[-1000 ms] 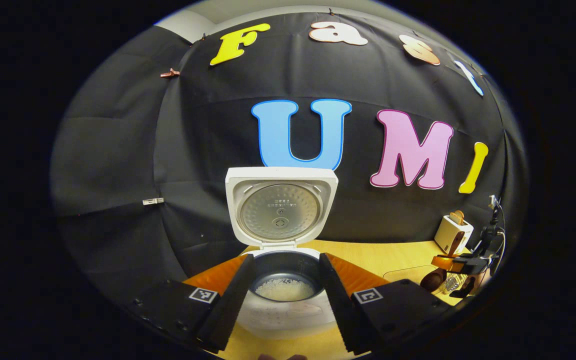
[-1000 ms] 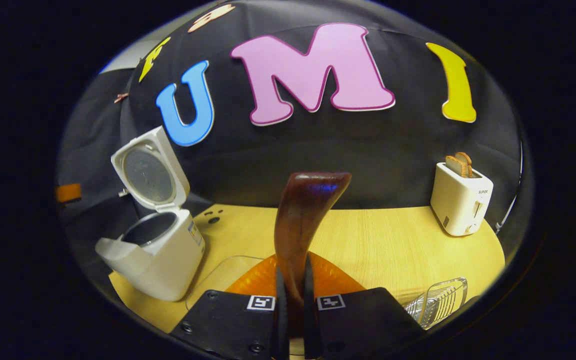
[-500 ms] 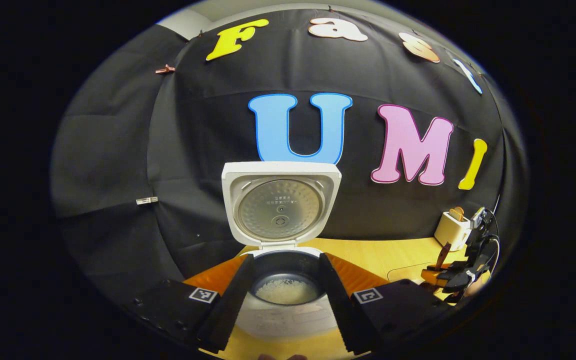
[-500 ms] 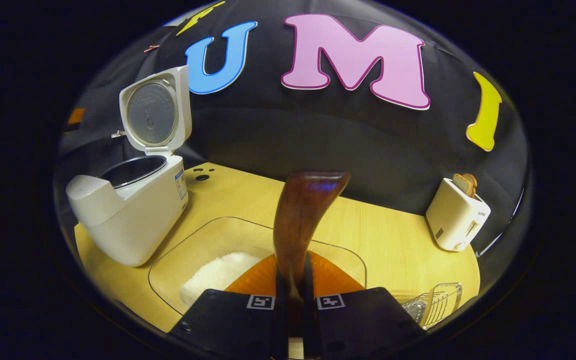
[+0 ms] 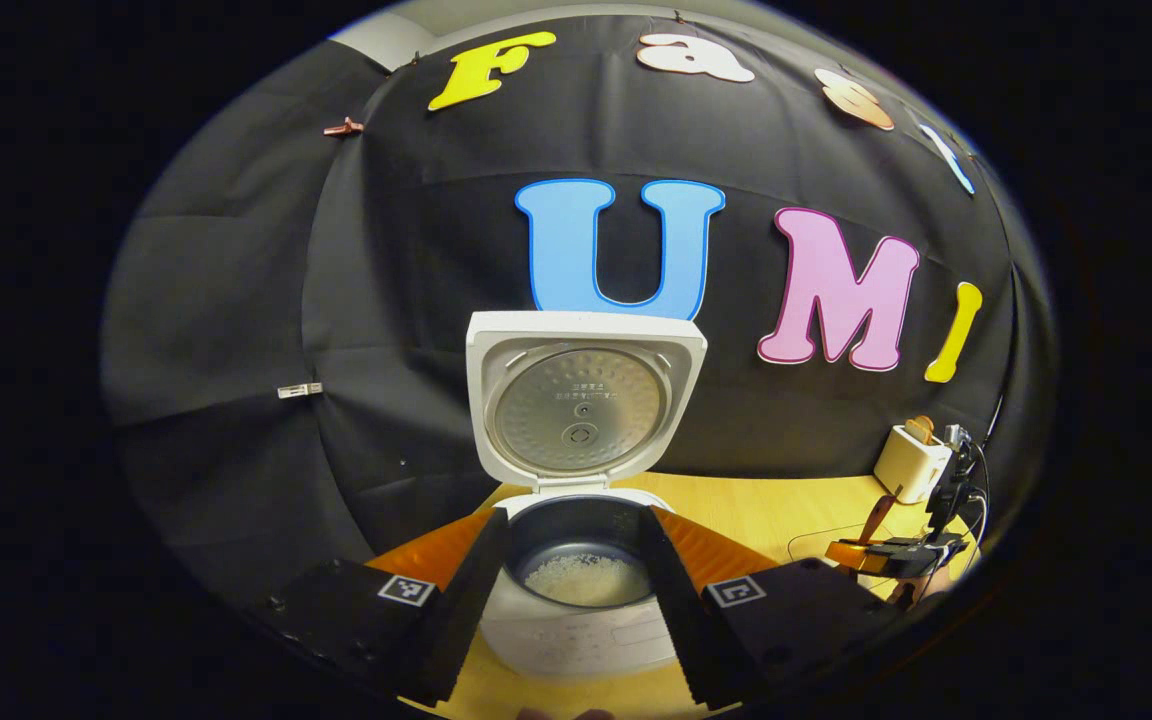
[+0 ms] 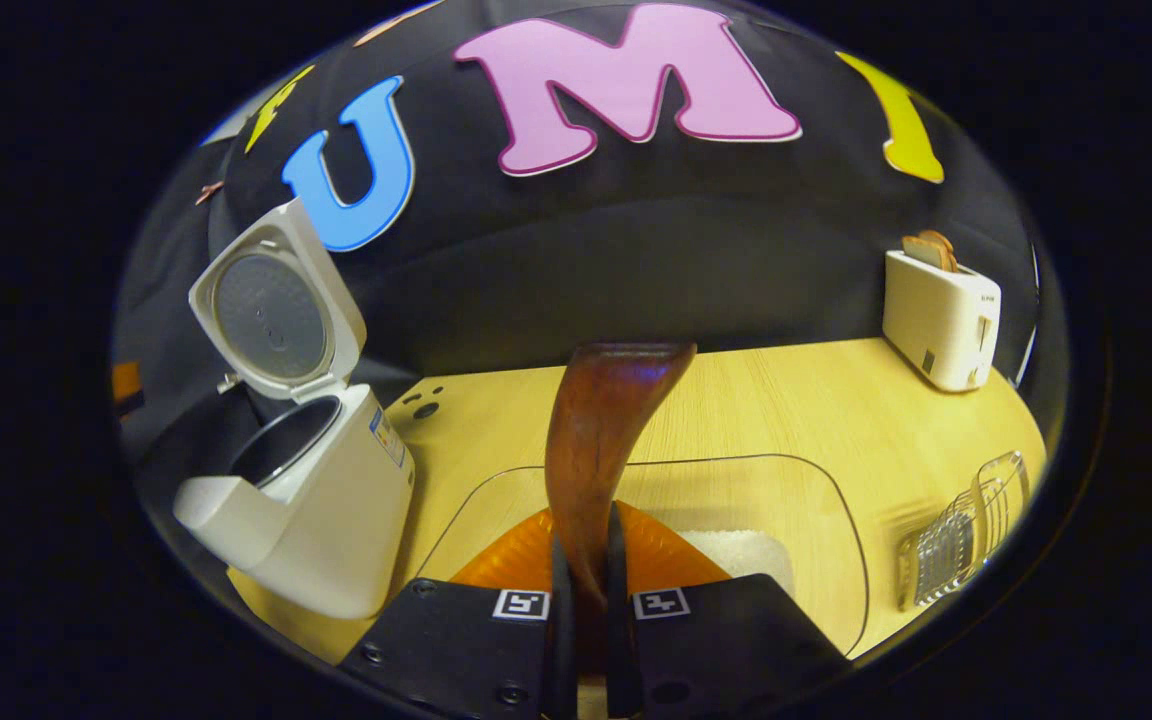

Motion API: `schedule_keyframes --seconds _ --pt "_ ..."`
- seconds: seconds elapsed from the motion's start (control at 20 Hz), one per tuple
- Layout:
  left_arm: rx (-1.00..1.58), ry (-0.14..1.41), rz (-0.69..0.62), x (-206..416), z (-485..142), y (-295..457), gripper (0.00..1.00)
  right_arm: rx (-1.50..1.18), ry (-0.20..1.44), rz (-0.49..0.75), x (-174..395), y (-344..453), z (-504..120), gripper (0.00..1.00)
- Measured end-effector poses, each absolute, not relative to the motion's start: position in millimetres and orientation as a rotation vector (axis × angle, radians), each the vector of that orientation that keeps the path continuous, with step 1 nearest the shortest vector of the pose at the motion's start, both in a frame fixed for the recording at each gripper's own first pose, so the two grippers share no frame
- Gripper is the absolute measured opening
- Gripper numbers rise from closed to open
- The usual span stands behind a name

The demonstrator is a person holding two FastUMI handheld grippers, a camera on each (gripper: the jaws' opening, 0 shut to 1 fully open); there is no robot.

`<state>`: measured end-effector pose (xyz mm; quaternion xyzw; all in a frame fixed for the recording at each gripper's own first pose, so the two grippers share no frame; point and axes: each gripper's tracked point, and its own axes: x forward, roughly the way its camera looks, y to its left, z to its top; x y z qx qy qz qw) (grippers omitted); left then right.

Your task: Close the left gripper, press the button to open the rice cooker; take a wooden spoon from the chopstick holder with the right hand, scoop a spoonful of rice and pour it into the rice cooker, then put the wooden spoon back into the chopstick holder.

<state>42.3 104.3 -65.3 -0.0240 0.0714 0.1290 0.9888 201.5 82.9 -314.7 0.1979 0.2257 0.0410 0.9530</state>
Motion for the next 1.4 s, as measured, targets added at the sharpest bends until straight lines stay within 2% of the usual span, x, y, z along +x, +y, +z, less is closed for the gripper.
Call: schedule_keyframes --seconds 0.35,0.85,1.2,1.4 --pt "-0.051 0.137 0.249 42.8 -63.3 106.0 0.83 0.657 0.451 0.033 201.1 79.5 -308.5 0.16" --pt "-0.059 0.106 0.238 34.1 -49.2 103.5 0.83 1.110 0.284 -0.032 204.8 34.2 -247.4 0.16" --pt "-0.050 0.111 0.246 22.4 -50.2 100.6 0.83 1.176 0.161 -0.046 194.7 6.2 -178.0 0.15" --pt "-0.057 0.107 0.251 9.5 -52.4 103.1 0.83 1.174 0.112 -0.002 194.2 19.0 -118.9 0.15"
